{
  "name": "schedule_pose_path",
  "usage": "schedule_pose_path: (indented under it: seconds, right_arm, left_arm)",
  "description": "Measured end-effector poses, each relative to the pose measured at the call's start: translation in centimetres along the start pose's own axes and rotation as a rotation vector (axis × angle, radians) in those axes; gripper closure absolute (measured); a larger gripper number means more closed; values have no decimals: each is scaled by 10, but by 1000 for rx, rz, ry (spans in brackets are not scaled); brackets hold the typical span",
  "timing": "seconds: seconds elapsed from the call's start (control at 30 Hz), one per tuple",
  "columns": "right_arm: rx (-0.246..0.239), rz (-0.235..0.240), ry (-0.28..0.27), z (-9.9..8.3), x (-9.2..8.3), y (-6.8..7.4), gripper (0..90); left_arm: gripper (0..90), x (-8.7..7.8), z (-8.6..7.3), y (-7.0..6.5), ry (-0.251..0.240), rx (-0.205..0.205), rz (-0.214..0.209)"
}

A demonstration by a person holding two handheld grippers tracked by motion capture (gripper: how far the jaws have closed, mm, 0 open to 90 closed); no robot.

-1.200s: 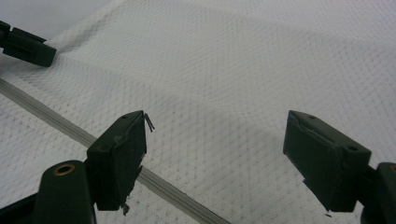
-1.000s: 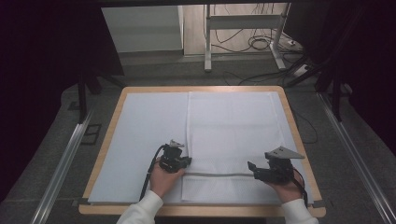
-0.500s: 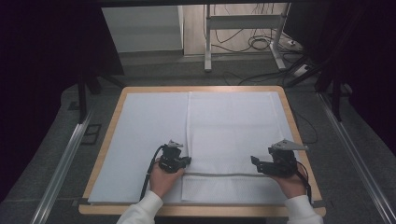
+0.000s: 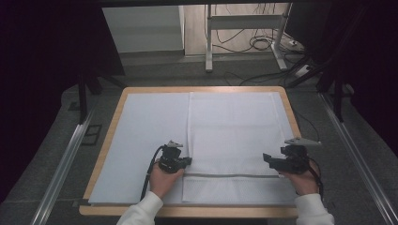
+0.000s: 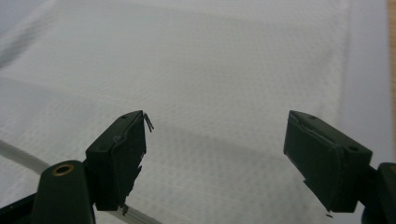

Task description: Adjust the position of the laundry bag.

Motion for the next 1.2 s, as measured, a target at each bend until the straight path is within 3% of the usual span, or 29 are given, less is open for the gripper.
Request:
schedule_pose_path:
  seconds: [0.33,0.6,0.9,1.2]
  right_arm:
    - [74,-62,1,-5,-9,-37,239]
    - [85,-83,0,-4,-11,-47,284]
    - [99,-84,63,-15,-5,-62,397]
    - [98,-64,147,-24,10,-64,491]
  left_arm:
    - [889,-1,1,0,-6,-7,-5]
    - [889,-1,2,1,-13,-13,-5]
    - [889,0,1,1,-11,-12,-6]
    - [888,0,1,1,-10,-11,-9]
Point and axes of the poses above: each handheld gripper's, and its own axes: x roughly forward along the jaws, z roughly out of its top, y roughly to its left, the point moved 10 cm from there along x, roughly forward along the jaws, and after that the axes turned 6 degrees about -y, right-handed, at the moved point
